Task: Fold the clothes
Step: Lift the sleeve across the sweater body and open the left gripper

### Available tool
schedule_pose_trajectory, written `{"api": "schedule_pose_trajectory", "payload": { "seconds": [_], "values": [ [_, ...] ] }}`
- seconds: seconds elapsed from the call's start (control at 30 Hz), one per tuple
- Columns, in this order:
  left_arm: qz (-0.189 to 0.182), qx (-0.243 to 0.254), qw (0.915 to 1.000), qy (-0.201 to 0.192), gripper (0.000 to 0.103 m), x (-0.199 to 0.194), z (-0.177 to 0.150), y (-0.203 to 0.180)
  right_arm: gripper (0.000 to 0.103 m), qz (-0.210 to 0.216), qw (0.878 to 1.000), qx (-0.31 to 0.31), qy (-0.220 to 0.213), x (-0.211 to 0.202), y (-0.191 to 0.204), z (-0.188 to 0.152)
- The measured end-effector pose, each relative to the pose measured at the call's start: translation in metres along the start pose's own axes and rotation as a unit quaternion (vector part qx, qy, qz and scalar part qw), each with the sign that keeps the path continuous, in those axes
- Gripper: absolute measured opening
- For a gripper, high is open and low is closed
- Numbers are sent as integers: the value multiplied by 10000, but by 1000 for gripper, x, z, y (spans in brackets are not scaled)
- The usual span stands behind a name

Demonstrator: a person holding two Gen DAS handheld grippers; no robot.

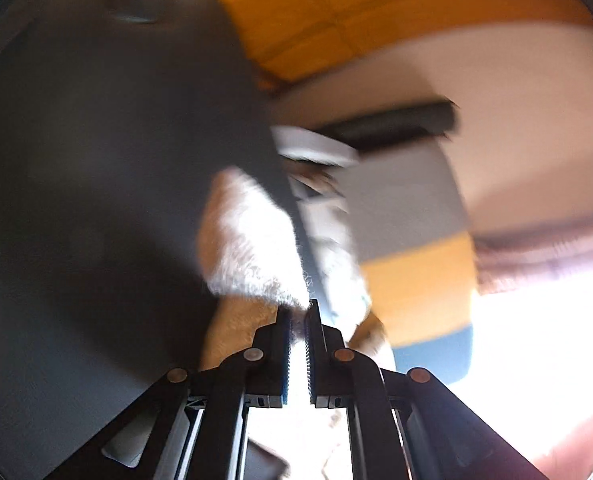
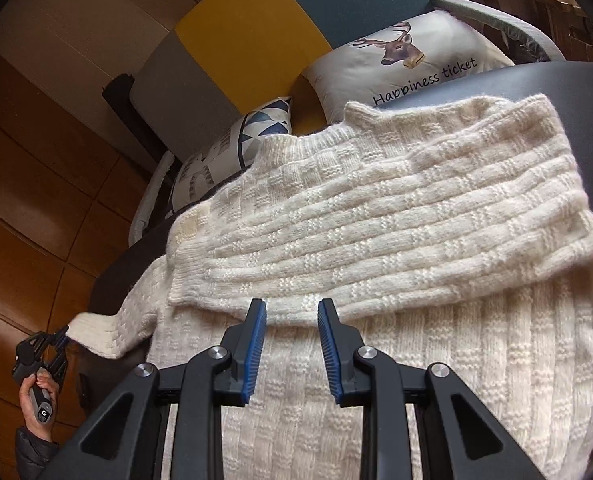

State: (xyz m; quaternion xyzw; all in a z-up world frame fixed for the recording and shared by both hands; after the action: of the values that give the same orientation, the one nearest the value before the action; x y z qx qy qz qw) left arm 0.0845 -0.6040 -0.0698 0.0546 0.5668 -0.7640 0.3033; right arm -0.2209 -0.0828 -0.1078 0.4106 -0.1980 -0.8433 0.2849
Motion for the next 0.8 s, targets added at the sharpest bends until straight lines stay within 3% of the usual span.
{"api": "schedule_pose_trajectory", "payload": {
  "seconds": [0.1,0.23,0.4,0.6,0.8],
  "values": [
    [-375,465,9977,332,6,2,-32,-52,27,-13,9999,90,49,-13,-7,-10],
    [-767,845,9901,815,6,44,-80,-122,27,1,10000,13,97,-30,-12,-21],
    [-919,1395,9752,1449,6,85,-152,-179,27,-14,9999,74,155,-44,-27,-30],
    [-605,1977,9526,2233,6,127,-253,-194,27,106,9995,219,177,-46,-39,-30],
    [-242,2349,9263,2935,7,125,-322,-156,27,307,9994,125,87,-41,-29,-17]
  ]
}}
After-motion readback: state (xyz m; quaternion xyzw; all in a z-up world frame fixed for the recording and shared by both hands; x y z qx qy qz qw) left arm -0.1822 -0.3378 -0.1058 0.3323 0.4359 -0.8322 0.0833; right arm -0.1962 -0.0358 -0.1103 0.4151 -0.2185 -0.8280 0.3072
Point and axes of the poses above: each gripper's, at about its wrist camera, not at the fingertips, and x roughly the way its jaws point, y to its left, z to its top, the point moved 1 cm from there along x, roughly the way its jaws point, and after that the axes turned 13 degrees about -y, right-handed, at the moved point
